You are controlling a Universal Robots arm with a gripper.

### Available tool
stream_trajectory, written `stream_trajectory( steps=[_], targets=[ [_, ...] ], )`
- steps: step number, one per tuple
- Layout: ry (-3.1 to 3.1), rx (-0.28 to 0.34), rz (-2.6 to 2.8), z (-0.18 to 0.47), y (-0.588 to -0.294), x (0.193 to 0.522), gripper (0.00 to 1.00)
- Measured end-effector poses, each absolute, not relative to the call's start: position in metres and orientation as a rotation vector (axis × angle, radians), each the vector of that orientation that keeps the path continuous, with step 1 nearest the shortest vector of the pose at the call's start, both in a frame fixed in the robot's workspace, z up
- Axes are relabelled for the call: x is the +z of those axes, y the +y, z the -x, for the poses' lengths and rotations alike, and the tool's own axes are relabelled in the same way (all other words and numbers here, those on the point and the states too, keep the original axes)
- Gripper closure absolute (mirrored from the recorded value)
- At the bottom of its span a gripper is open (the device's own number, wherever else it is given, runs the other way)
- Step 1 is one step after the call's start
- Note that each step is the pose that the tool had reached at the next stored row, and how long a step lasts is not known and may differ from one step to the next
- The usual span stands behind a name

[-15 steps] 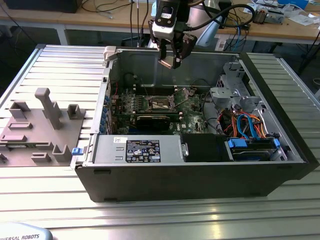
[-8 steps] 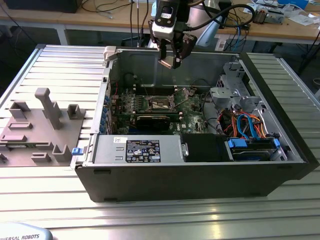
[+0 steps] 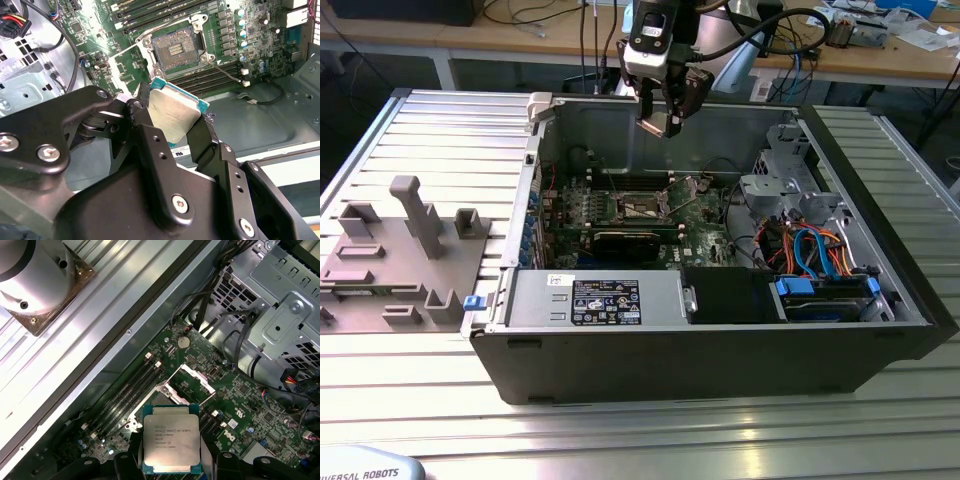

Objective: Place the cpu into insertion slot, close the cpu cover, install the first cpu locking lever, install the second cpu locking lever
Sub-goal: 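Place the cpu into insertion slot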

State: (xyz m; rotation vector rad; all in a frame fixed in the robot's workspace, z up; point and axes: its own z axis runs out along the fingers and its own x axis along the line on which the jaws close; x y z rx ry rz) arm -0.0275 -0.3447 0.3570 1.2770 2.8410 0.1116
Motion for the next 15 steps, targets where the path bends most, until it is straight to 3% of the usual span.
stream_trajectory(
  steps=[15],
  targets=[
    [2.835,0.111,-1.289,0.0275,-0.3447,0.357,0.46]
  ],
)
